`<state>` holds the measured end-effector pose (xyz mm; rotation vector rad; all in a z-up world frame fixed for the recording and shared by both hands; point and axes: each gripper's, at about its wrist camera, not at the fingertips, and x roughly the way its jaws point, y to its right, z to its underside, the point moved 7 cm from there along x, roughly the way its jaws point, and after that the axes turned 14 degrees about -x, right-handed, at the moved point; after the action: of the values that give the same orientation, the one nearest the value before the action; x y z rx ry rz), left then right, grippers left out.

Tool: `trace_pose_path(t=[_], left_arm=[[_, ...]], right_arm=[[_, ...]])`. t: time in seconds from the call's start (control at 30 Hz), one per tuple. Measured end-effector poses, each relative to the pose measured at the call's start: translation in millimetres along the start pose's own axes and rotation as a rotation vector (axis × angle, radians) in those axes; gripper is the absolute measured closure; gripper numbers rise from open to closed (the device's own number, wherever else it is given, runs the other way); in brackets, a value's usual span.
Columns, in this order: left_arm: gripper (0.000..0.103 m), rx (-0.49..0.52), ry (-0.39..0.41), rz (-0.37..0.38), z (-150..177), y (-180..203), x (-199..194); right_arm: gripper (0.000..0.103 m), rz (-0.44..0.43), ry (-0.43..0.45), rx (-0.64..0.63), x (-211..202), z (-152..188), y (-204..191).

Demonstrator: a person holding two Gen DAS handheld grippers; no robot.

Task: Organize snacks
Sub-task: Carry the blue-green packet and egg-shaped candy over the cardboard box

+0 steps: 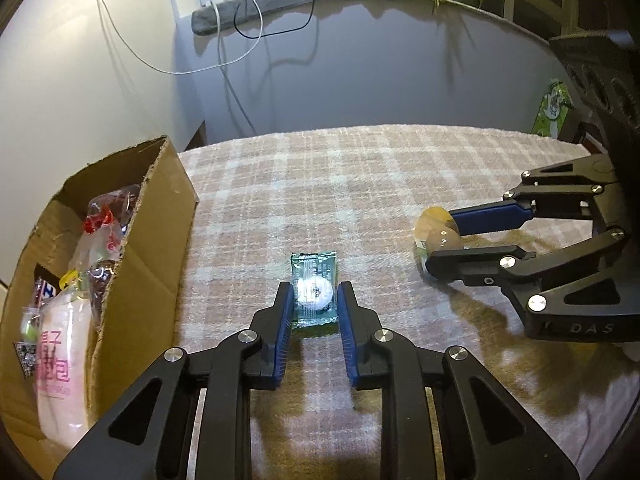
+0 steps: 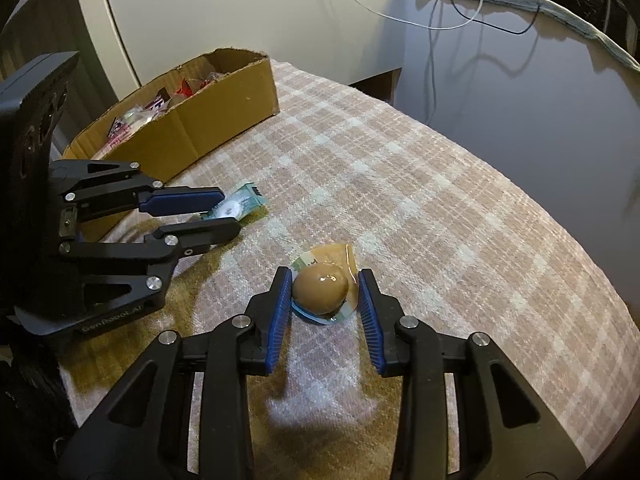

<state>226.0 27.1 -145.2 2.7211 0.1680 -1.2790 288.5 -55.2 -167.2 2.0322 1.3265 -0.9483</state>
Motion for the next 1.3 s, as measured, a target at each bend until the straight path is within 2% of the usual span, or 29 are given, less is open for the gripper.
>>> trace_pose_path(t=[0.3,0.53,1.0,1.3], left_arm=[[0.082,-0.016,0.06,0.05,-9,5,-28],[0.082,-0.047,0.134,0.087,-19,-1,-53],[0.082,-0.114,0.244,0.131,-32,-40,-96],[0.082,-0.185,0.294,0.124,-36,-83,-112]], right_arm=[[0.07,0.03,0.011,0.028,-14,1,1],[0.07,0.05,0.046,0.04,-36,-12,-7],[0.07,0.068,0.115,0.005,-61,-68,-48],[0.07,0.058,0.147,-0.037,-61,-114,-78]])
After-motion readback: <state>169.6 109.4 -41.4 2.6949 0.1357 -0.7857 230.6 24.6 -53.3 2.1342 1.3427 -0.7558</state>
